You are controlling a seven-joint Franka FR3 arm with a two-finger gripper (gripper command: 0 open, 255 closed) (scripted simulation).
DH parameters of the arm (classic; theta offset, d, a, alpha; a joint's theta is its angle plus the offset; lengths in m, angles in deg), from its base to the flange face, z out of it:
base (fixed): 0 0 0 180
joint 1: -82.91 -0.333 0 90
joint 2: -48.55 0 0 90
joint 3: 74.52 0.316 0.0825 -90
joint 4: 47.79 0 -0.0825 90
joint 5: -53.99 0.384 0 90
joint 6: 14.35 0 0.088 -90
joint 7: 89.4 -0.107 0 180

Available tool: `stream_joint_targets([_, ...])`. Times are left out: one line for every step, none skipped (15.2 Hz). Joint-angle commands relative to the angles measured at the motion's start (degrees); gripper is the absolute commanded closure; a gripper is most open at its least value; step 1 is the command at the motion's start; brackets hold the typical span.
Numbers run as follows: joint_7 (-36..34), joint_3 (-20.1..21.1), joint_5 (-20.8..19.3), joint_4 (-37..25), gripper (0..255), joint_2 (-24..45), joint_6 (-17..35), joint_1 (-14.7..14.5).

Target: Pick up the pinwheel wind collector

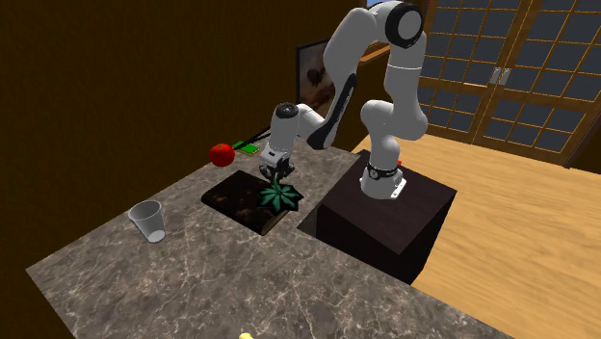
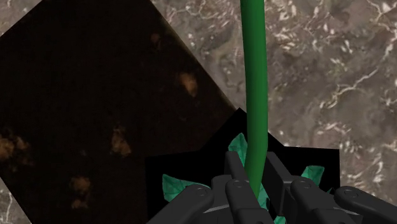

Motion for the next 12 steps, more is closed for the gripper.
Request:
stream_joint_targets([0.0,0.0,0.0,0.0,255,0.0,0.0,0.0])
stream_joint_targets([0.0,0.0,0.0,0.0,255,0.0,0.0,0.0])
stream_joint_targets([0.0,0.0,0.0,0.0,255,0.0,0.0,0.0])
stream_joint_targets([0.0,0.0,0.0,0.0,255,0.0,0.0,0.0])
stream_joint_targets([0.0,0.0,0.0,0.0,255,0.0,0.0,0.0])
stream_joint_targets([0.1,0.0,0.0,0.0,255,0.1,0.1,0.0])
stream_joint_targets([0.3,0.0,0.1,-0.1,255,-0.8,-0.8,0.0])
stream_joint_targets([0.6,0.1,0.2,-0.2,255,-1.7,-1.8,-0.1])
stream_joint_targets([0.9,0.2,0.3,-0.3,255,-2.6,-2.8,-0.1])
stream_joint_targets([1.1,0.2,0.5,-0.4,255,-3.5,-3.8,-0.1])
stream_joint_targets([1.4,0.3,0.6,-0.5,255,-4.4,-4.7,-0.2])
stream_joint_targets([1.7,0.4,0.7,-0.6,255,-5.2,-5.7,-0.2])
